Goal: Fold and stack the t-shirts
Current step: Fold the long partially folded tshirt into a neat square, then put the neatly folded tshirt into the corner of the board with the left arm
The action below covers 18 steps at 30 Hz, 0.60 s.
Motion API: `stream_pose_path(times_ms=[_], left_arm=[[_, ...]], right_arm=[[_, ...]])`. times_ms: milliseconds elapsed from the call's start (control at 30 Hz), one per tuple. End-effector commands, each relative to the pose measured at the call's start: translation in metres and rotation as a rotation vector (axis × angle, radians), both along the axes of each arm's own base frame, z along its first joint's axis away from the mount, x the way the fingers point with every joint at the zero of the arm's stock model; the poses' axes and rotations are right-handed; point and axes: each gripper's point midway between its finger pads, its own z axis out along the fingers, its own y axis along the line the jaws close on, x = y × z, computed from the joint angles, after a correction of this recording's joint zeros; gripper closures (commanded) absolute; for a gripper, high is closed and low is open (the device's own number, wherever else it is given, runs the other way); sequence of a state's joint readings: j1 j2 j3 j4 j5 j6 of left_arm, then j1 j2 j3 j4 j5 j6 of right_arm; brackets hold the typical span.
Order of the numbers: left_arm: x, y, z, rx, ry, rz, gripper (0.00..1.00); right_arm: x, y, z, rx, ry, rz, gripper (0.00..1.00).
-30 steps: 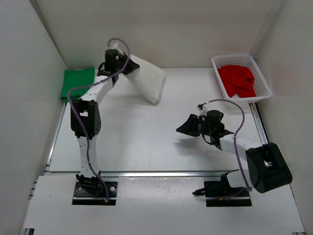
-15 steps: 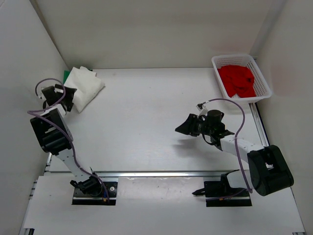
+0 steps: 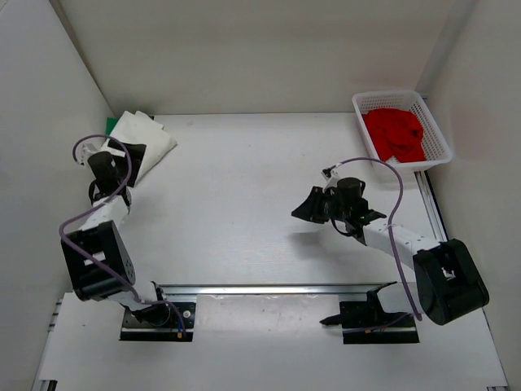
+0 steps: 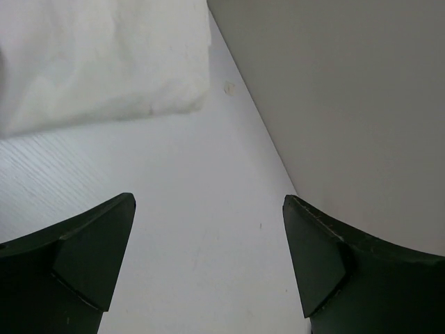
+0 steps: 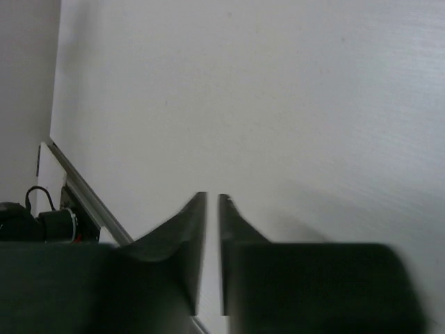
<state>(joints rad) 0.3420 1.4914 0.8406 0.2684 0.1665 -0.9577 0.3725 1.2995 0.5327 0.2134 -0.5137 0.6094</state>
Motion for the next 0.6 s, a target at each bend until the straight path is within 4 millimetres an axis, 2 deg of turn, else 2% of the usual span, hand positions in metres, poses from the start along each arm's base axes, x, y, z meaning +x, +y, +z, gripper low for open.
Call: stream_pose_path(times_ms=[0,33,67,100,133,200,233,267,300,333,367,400,433,467,500,533,567], left_arm=[[-0.013,-0.044,0.019,0.022,-0.068,-0.098,0.01],[-0.012,-0.075,0.020,0.046,-0.070,-0.176,0.01],[-0.015,-0.116,0.026,0.085,-0.077,-0.282,0.02],[-0.023,-0.164,0.031,0.107,-0.082,-0.400,0.01],[-0.027,-0.183,0.029,0.140,-0.078,-0.433,0.02],[-0.062,-0.279,0.031,0.175,-0.118,-0.655,0.01],[-0.070,-0.299,0.029,0.215,-0.123,-0.699,0.01],[-0.089,-0.339,0.021,0.246,-0.120,-0.809,0.01],[-0.106,-0.372,0.013,0.272,-0.117,-0.919,0.01],[-0.113,-0.389,0.000,0.277,-0.077,-0.993,0.01],[-0.131,-0.410,-0.007,0.283,-0.069,-1.091,0.02],[-0.142,-0.421,-0.020,0.285,-0.040,-1.149,0.02],[-0.152,-0.427,-0.031,0.280,-0.014,-1.203,0.02],[-0.161,-0.431,-0.037,0.281,-0.010,-1.246,0.01],[-0.168,-0.430,-0.047,0.272,0.015,-1.258,0.01],[-0.175,-0.428,-0.054,0.259,0.022,-1.278,0.01],[-0.183,-0.429,-0.056,0.238,0.022,-1.306,0.02]], right_arm=[[0.036,0.006,0.035,-0.009,-0.112,-0.049,0.98],[0.048,0.006,0.049,-0.011,-0.150,-0.065,1.00],[0.063,0.005,0.064,-0.023,-0.199,-0.088,1.00],[0.073,-0.002,0.064,-0.045,-0.191,-0.118,1.00],[0.091,-0.007,0.077,-0.057,-0.221,-0.145,1.00],[0.127,-0.031,0.110,-0.062,-0.268,-0.221,1.00],[0.137,-0.041,0.113,-0.073,-0.266,-0.250,1.00],[0.154,-0.057,0.118,-0.090,-0.274,-0.289,1.00],[0.172,-0.081,0.129,-0.114,-0.292,-0.359,1.00],[0.183,-0.092,0.123,-0.138,-0.272,-0.385,1.00],[0.195,-0.117,0.129,-0.178,-0.268,-0.442,1.00],[0.208,-0.146,0.131,-0.225,-0.265,-0.502,1.00],[0.212,-0.157,0.117,-0.253,-0.213,-0.512,1.00],[0.225,-0.184,0.130,-0.274,-0.236,-0.561,1.00],[0.234,-0.213,0.126,-0.321,-0.219,-0.607,0.97],[0.236,-0.236,0.112,-0.352,-0.160,-0.644,0.94],[0.246,-0.249,0.120,-0.401,-0.180,-0.664,0.93]])
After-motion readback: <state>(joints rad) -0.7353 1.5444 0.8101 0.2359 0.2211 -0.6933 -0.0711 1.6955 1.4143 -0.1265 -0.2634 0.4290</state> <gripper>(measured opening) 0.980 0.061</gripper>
